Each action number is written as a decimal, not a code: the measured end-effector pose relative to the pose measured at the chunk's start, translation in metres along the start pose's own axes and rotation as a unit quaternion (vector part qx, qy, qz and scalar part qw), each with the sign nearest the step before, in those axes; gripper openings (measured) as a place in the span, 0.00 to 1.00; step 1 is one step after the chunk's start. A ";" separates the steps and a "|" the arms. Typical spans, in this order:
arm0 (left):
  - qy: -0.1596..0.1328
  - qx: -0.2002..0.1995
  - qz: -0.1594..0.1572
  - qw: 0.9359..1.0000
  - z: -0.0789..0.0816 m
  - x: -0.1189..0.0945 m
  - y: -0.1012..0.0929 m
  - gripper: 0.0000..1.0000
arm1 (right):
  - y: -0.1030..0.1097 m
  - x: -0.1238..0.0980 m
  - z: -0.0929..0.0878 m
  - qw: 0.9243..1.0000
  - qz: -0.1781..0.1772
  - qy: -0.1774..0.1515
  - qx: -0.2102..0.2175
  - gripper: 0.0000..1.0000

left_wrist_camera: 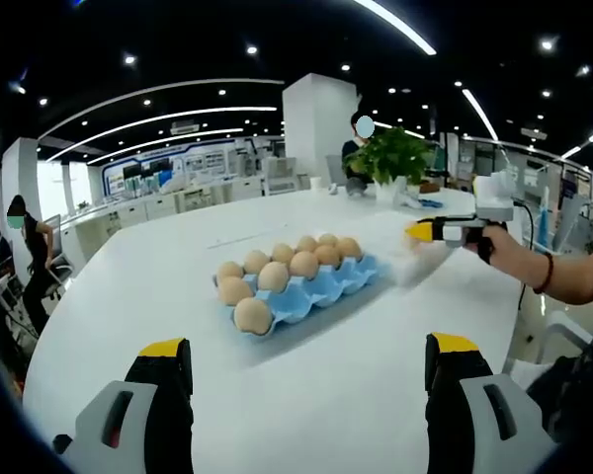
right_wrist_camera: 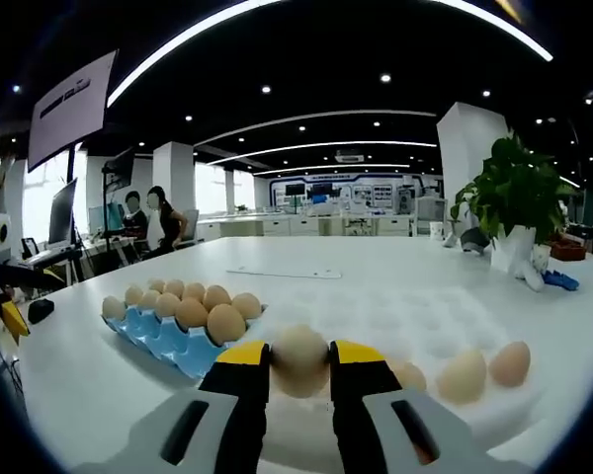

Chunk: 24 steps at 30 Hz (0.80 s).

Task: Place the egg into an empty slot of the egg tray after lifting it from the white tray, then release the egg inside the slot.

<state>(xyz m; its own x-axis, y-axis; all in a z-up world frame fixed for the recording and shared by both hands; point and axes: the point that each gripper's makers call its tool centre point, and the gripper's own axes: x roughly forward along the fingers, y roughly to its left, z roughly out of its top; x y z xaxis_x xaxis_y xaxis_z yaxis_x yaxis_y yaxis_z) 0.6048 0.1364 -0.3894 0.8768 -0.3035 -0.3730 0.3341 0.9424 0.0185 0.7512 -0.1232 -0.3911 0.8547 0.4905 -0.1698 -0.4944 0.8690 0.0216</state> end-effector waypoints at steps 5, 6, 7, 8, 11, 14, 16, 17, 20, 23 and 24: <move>0.001 0.000 -0.001 1.000 0.000 0.000 0.000 1.00 | 0.011 0.003 0.003 1.000 0.012 -0.003 0.000 0.25; 0.000 0.000 0.000 1.000 0.000 0.000 0.000 1.00 | 0.015 0.005 0.004 1.000 0.016 -0.002 -0.001 0.25; -0.001 -0.001 0.001 1.000 0.000 0.000 0.000 1.00 | 0.018 0.006 0.005 1.000 0.018 -0.003 0.000 0.25; -0.002 -0.001 0.001 1.000 0.001 0.000 0.001 1.00 | 0.022 0.008 0.006 1.000 0.023 -0.004 0.001 0.25; -0.001 -0.001 0.001 1.000 0.001 0.000 0.000 1.00 | 0.036 0.013 0.011 0.999 0.037 -0.008 -0.003 0.25; 0.003 0.000 0.000 1.000 -0.001 0.001 0.000 1.00 | 0.053 0.019 0.014 0.998 0.054 -0.009 -0.008 0.24; 0.004 0.002 0.000 1.000 -0.001 0.002 -0.001 1.00 | 0.063 0.023 0.015 0.998 0.063 -0.009 -0.009 0.24; 0.004 0.002 0.000 1.000 -0.001 0.002 -0.001 1.00 | 0.066 0.024 0.016 0.998 0.067 -0.010 -0.010 0.24; 0.004 -0.001 -0.002 1.000 -0.001 0.002 -0.001 1.00 | 0.077 0.029 0.017 0.997 0.077 -0.010 -0.011 0.24; 0.006 0.001 0.002 1.000 -0.002 0.002 0.001 1.00 | 0.091 0.036 0.018 0.996 0.091 -0.008 -0.014 0.24; 0.006 0.000 0.002 1.000 -0.002 0.002 0.001 1.00 | 0.094 0.035 0.018 0.996 0.093 -0.008 -0.015 0.24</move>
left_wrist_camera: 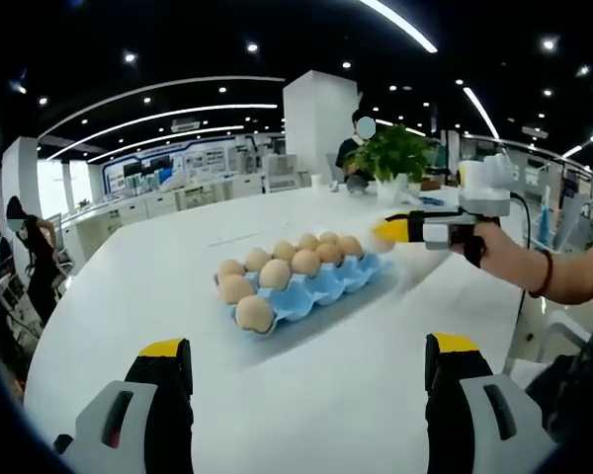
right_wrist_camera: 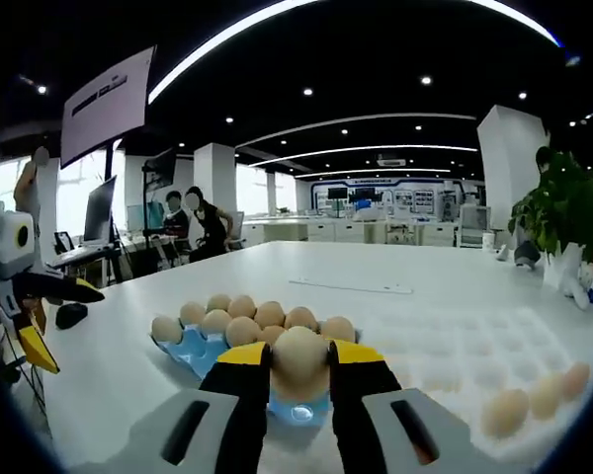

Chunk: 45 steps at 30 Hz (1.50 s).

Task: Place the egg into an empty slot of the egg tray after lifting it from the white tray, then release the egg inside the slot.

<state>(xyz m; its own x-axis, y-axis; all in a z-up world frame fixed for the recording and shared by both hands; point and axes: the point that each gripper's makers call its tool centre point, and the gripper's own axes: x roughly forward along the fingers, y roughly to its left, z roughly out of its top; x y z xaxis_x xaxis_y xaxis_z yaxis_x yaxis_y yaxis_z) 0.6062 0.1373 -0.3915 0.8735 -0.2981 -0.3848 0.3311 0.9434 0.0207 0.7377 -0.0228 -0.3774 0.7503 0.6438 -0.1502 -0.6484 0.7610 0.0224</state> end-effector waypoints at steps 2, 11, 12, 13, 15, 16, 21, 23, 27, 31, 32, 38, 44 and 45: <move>-0.002 -0.002 0.001 1.000 0.001 0.000 0.001 1.00 | 0.012 0.004 0.001 1.000 0.011 0.000 -0.002 0.24; 0.000 -0.002 0.000 1.000 0.001 0.003 0.002 1.00 | 0.048 0.026 0.005 0.999 0.046 0.002 -0.013 0.24; 0.000 -0.002 0.000 1.000 0.001 0.003 0.002 1.00 | 0.054 0.028 0.006 0.999 0.053 0.000 -0.013 0.24; 0.000 -0.003 -0.001 1.000 0.002 0.004 0.006 1.00 | 0.057 0.029 0.006 0.998 0.056 -0.002 -0.013 0.24; -0.001 -0.004 -0.002 1.000 0.003 0.005 0.010 1.00 | 0.066 0.032 0.007 0.998 0.062 -0.001 -0.012 0.24; -0.001 -0.003 -0.002 1.000 0.003 0.005 0.011 1.00 | 0.070 0.033 0.007 0.998 0.065 -0.002 -0.014 0.24; -0.002 -0.003 0.000 1.000 0.004 0.004 0.013 1.00 | 0.082 0.041 0.007 0.997 0.078 -0.002 -0.016 0.24; 0.000 -0.004 0.000 1.000 0.003 0.004 0.011 1.00 | 0.087 0.045 0.007 0.996 0.084 -0.001 -0.018 0.23; 0.004 -0.002 -0.003 1.000 0.001 0.004 0.005 1.00 | 0.095 0.054 0.004 0.996 0.091 0.001 -0.016 0.21; -0.009 -0.010 -0.014 1.000 0.006 0.005 -0.003 1.00 | 0.103 0.068 0.006 0.995 0.092 -0.008 -0.033 0.11; -0.016 -0.013 -0.016 1.000 0.009 0.006 -0.004 1.00 | 0.102 0.066 -0.003 0.996 0.078 0.008 -0.050 0.11; -0.022 -0.001 -0.032 0.999 0.014 0.011 -0.010 1.00 | 0.108 0.070 -0.020 0.995 0.085 0.017 -0.053 0.13; -0.011 0.000 -0.028 1.000 0.009 0.011 -0.007 1.00 | 0.095 0.066 -0.013 0.996 0.075 0.012 -0.053 0.19; -0.011 -0.001 -0.027 1.000 0.009 0.011 -0.007 1.00 | 0.093 0.067 -0.014 0.996 0.075 0.014 -0.051 0.21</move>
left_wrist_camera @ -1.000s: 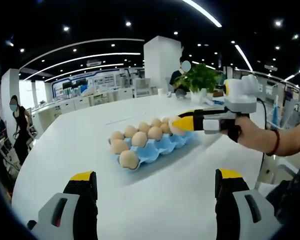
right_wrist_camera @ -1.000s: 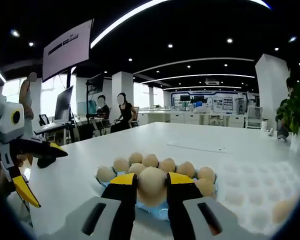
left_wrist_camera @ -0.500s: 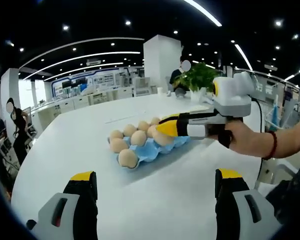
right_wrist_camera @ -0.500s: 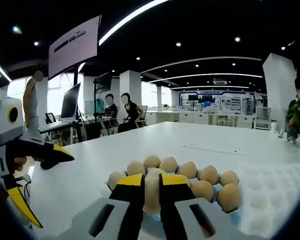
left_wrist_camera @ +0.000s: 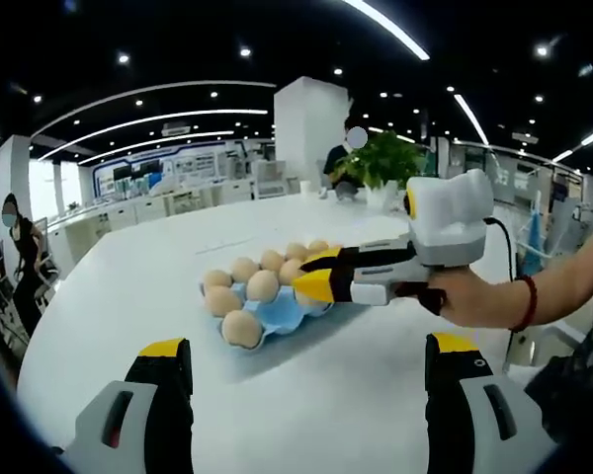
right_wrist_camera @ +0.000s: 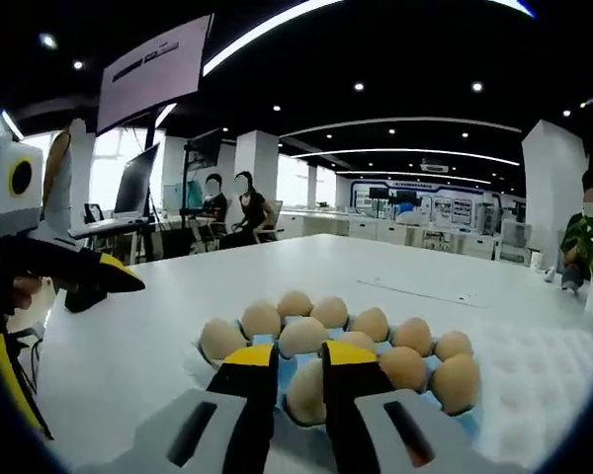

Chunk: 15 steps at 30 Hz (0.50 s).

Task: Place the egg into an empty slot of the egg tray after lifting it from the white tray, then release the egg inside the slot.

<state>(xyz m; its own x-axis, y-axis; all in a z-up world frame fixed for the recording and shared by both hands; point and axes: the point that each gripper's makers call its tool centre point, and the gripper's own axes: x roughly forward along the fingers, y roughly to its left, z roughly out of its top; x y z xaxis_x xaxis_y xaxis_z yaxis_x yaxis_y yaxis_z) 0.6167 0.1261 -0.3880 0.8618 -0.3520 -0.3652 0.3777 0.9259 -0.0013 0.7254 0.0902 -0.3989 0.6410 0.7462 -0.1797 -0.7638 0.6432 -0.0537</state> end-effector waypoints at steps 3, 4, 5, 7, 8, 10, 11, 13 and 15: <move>-0.005 -0.005 0.001 1.000 0.000 0.000 0.005 1.00 | -0.005 -0.003 -0.006 1.000 -0.007 0.019 -0.005 0.23; -0.006 -0.006 0.001 1.000 -0.001 0.000 0.004 1.00 | -0.007 -0.003 -0.009 0.999 -0.012 0.032 -0.004 0.24; -0.005 -0.008 0.003 1.000 -0.001 -0.001 0.005 1.00 | -0.006 -0.003 -0.010 0.999 -0.014 0.032 -0.001 0.24; 0.004 -0.002 0.011 1.000 -0.006 -0.001 0.011 1.00 | -0.005 -0.005 -0.014 0.999 -0.014 0.043 0.006 0.26; 0.010 0.002 0.016 1.000 -0.008 -0.002 0.011 1.00 | -0.006 -0.005 -0.018 0.998 -0.017 0.054 0.006 0.27; 0.013 0.003 0.016 1.000 -0.009 -0.003 0.011 1.00 | -0.007 -0.003 -0.025 0.997 -0.021 0.071 0.009 0.27; 0.011 0.004 0.014 1.000 -0.009 -0.004 0.010 1.00 | -0.012 -0.003 -0.031 0.995 -0.035 0.089 0.015 0.27; 0.009 0.002 0.013 1.000 -0.009 -0.005 0.011 1.00 | -0.012 -0.001 -0.026 0.996 -0.034 0.083 0.024 0.27; 0.012 0.002 0.016 1.000 -0.010 -0.006 0.011 1.00 | -0.012 0.002 -0.026 0.995 -0.036 0.088 0.025 0.27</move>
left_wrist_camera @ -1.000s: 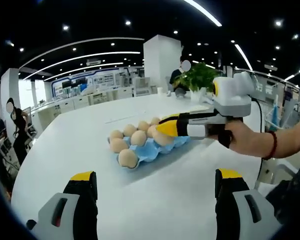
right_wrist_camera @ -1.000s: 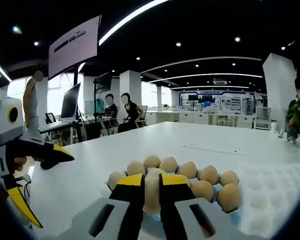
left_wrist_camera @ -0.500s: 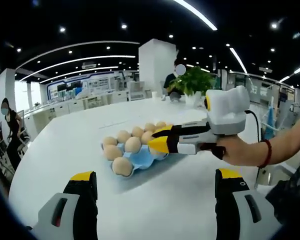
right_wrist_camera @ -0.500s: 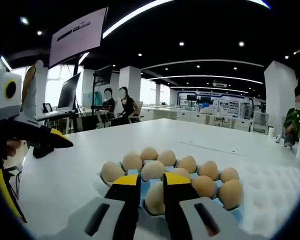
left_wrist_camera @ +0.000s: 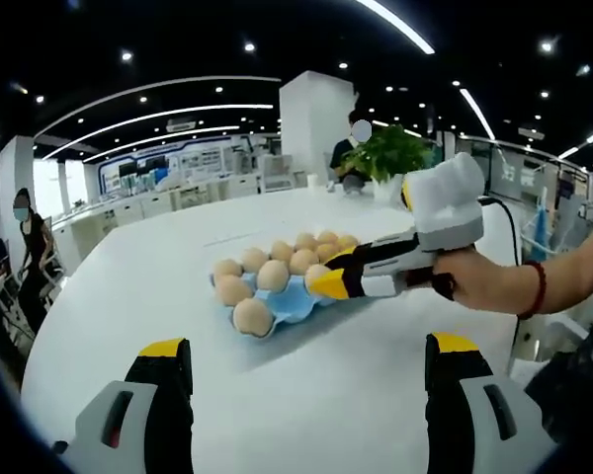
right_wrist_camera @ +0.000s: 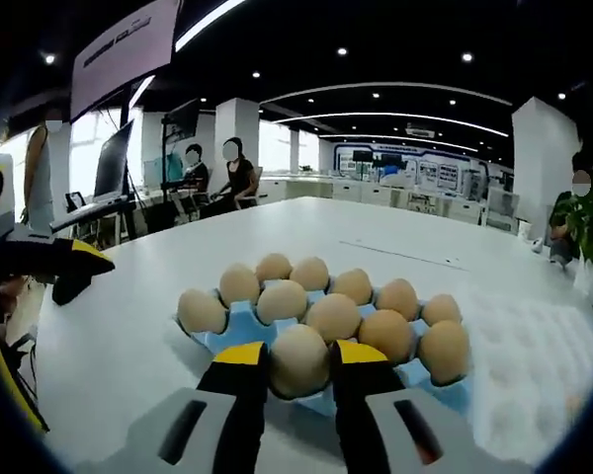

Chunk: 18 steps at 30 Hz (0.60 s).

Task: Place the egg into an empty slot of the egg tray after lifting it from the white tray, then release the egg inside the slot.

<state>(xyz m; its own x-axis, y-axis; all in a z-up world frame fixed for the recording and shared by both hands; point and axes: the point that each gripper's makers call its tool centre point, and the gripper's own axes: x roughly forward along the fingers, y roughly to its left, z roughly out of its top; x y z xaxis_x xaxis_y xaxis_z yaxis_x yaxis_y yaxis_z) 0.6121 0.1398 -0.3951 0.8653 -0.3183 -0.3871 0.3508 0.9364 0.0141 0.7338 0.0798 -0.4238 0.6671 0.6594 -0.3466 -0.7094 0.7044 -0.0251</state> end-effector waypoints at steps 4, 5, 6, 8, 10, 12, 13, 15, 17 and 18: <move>0.004 0.002 0.005 1.000 -0.002 -0.002 0.002 1.00 | 0.002 -0.001 -0.002 1.000 -0.008 0.024 0.002 0.26; 0.004 0.002 0.006 1.000 -0.002 -0.002 0.002 1.00 | 0.001 -0.001 -0.002 1.000 -0.011 0.029 0.004 0.25; 0.004 0.002 0.006 1.000 -0.002 -0.003 0.003 1.00 | 0.001 0.002 -0.001 0.999 -0.012 0.035 0.000 0.25; 0.003 0.001 0.008 1.000 -0.002 -0.002 0.004 1.00 | 0.000 0.000 -0.002 0.999 -0.016 0.045 0.012 0.25; 0.008 0.005 0.012 1.000 -0.004 -0.003 0.007 1.00 | 0.000 0.000 -0.001 0.998 -0.020 0.059 0.015 0.25; 0.011 0.008 0.014 1.000 -0.005 -0.003 0.008 1.00 | 0.000 0.001 -0.002 0.996 -0.030 0.080 0.015 0.25; 0.012 0.008 0.014 1.000 -0.005 -0.003 0.007 1.00 | -0.001 0.001 -0.002 0.995 -0.034 0.089 0.017 0.25; 0.013 0.007 0.015 1.000 -0.005 -0.003 0.003 1.00 | -0.001 0.000 -0.002 0.995 -0.039 0.090 0.022 0.25; 0.013 0.010 0.016 1.000 -0.003 -0.003 -0.003 1.00 | 0.000 -0.002 -0.004 0.995 -0.044 0.092 0.021 0.25; 0.012 0.011 0.016 1.000 -0.002 -0.004 -0.004 1.00 | -0.001 -0.003 -0.004 0.995 -0.045 0.092 0.021 0.25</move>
<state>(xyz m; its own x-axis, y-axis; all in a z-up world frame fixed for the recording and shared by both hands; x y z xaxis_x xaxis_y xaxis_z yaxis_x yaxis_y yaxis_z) 0.6069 0.1375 -0.3956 0.8677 -0.2848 -0.4075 0.3312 0.9424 0.0466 0.7311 0.0762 -0.4264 0.6712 0.5374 -0.5107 -0.6363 0.7711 -0.0248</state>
